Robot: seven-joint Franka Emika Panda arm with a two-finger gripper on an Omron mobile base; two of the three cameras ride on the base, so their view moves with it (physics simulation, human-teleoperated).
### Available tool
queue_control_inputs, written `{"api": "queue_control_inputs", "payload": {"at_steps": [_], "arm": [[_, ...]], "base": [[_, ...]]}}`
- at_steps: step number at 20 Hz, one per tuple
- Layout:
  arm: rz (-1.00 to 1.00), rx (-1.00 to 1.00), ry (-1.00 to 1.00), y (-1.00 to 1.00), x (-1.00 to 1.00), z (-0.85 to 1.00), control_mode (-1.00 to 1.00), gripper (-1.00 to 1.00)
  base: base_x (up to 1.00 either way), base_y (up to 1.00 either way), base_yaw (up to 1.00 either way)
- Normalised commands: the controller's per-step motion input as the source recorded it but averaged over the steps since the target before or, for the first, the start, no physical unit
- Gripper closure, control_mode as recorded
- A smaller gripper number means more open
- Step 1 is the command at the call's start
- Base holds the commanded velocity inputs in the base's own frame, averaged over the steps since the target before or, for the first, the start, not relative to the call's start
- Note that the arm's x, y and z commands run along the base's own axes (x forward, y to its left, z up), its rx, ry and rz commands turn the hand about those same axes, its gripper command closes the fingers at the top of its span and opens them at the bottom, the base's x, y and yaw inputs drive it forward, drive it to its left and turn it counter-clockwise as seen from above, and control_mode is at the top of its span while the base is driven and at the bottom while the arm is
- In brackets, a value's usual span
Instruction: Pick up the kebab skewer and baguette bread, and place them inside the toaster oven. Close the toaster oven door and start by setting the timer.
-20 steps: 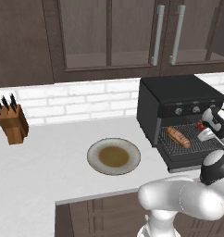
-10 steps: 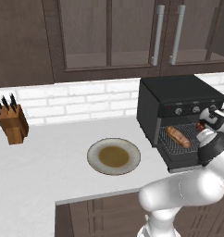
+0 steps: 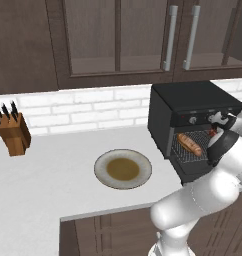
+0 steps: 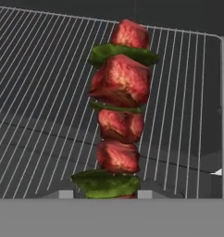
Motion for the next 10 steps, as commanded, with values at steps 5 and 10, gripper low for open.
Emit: {"api": "queue_control_inputs", "payload": {"at_steps": [5, 10], "arm": [[0.0, 0.0, 0.0, 0.0, -0.1, -0.31, -1.0, -1.0], [0.0, 0.0, -0.02, 0.0, -0.06, -0.01, -1.0, -1.0]], "base": [[0.0, 0.0, 0.0], [0.0, 0.0, 0.0]]}}
